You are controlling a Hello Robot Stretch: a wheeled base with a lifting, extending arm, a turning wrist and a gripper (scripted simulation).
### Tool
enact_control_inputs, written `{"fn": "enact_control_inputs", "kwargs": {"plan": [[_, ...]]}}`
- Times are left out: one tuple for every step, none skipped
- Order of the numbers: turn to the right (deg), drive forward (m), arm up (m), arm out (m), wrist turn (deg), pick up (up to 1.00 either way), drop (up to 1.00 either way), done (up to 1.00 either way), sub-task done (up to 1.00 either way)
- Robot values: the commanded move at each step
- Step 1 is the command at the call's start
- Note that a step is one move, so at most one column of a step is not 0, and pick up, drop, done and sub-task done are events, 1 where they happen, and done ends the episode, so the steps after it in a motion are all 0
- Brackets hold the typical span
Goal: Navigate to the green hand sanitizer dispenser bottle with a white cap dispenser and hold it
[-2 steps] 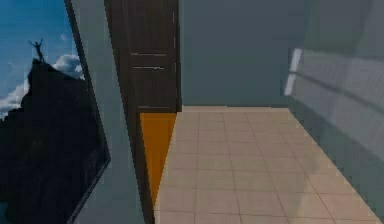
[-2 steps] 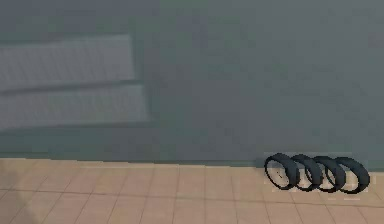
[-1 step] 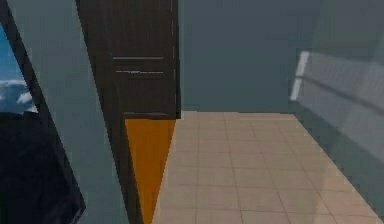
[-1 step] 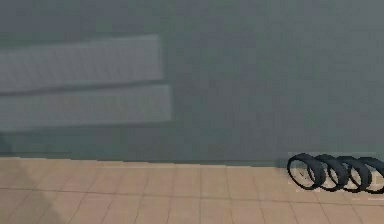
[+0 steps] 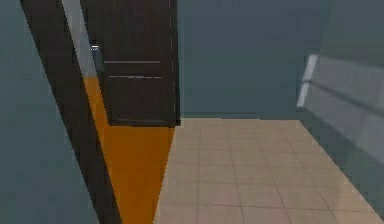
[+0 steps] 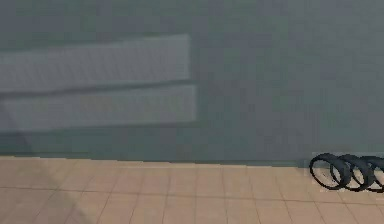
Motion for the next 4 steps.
{"fn": "enact_control_inputs", "kwargs": {"plan": [[45.0,0.00,0.00,0.00,0.0,0.00,0.00,0.00,0.00],[45.0,0.00,0.00,0.00,0.0,0.00,0.00,0.00,0.00],[0.0,0.20,0.00,0.00,0.0,0.00,0.00,0.00,0.00],[-45.0,0.00,0.00,0.00,0.0,0.00,0.00,0.00,0.00]]}}
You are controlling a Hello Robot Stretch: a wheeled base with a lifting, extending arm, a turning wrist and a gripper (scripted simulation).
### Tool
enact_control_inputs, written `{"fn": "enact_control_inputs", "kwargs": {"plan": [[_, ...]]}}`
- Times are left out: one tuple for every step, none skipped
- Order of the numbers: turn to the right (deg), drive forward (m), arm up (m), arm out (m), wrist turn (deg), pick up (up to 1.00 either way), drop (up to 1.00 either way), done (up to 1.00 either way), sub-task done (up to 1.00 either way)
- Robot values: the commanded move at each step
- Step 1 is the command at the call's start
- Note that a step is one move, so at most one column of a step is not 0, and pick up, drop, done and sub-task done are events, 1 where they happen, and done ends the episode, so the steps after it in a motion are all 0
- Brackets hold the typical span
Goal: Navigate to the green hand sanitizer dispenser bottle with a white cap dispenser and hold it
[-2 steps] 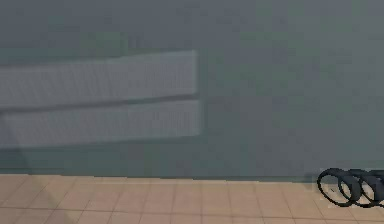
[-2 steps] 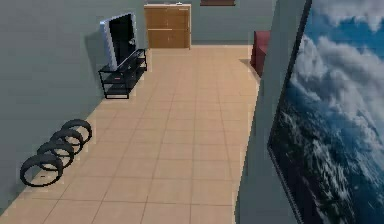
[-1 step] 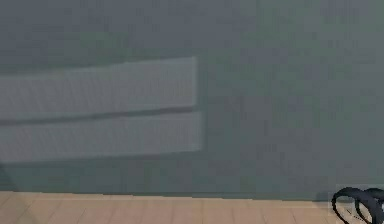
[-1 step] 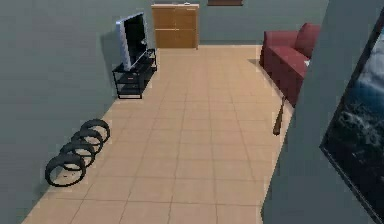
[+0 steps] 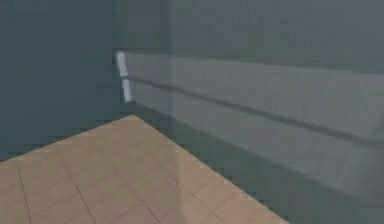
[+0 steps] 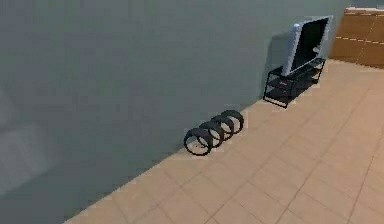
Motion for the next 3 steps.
{"fn": "enact_control_inputs", "kwargs": {"plan": [[-39.0,0.00,0.00,0.00,0.0,0.00,0.00,0.00,0.00],[0.0,0.70,0.00,0.00,0.0,0.00,0.00,0.00,0.00],[-45.0,0.00,0.00,0.00,0.0,0.00,0.00,0.00,0.00]]}}
